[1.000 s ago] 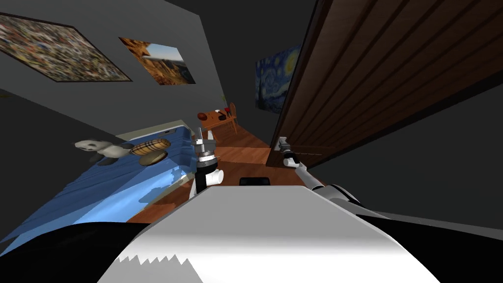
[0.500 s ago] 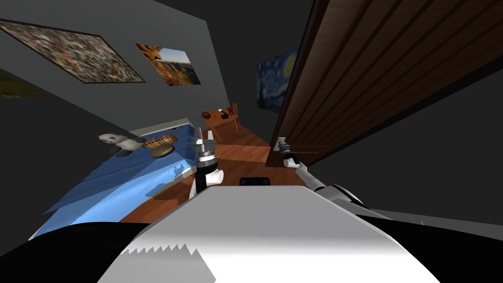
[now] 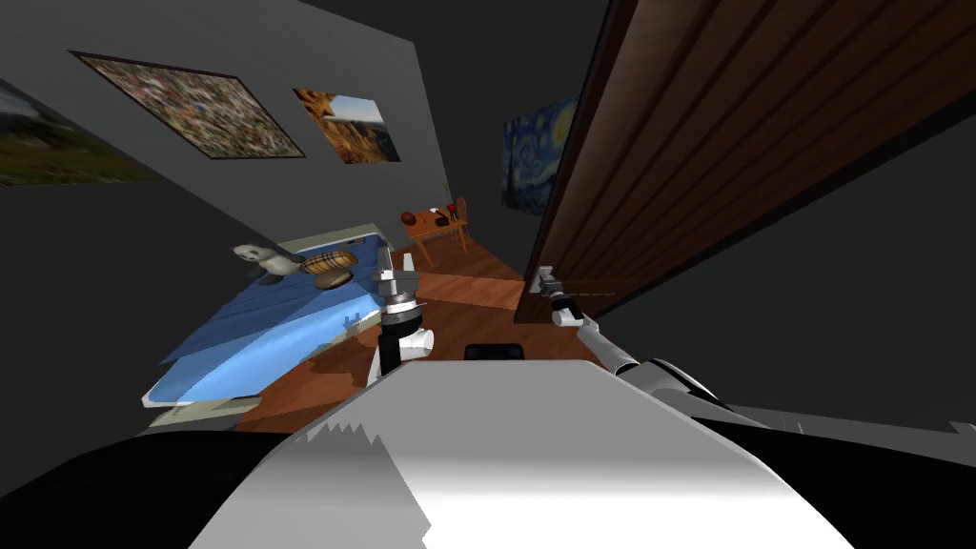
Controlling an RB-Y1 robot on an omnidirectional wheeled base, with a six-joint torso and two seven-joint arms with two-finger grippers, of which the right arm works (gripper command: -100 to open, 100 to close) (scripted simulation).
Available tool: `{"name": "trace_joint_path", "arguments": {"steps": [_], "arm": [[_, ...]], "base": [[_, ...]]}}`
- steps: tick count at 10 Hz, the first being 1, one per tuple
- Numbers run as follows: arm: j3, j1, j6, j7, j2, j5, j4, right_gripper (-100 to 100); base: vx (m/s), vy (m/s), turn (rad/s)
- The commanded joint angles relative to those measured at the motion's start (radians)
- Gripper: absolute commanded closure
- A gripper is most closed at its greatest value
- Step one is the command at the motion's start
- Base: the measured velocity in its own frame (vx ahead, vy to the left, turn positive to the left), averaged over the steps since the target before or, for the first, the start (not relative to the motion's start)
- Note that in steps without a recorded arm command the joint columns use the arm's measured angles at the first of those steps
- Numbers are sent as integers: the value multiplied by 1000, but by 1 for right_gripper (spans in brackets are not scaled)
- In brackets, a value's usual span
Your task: Pull the door open
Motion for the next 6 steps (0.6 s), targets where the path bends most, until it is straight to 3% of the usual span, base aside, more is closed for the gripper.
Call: {"name": "trace_joint_path", "arguments": {"steps": [1, 4, 5, 6], "arm": [[20, 10, -7, -17, -15, 3, -18, 100], [48, 17, -16, -42, -37, 7, -33, 100], [43, 17, -11, -36, -33, 6, -31, 100], [66, 24, -22, -55, -51, 10, -41, 100]], "base": [[-190, -92, 103], [-181, -91, 78], [-78, -39, 30], [-114, -41, 95]]}}
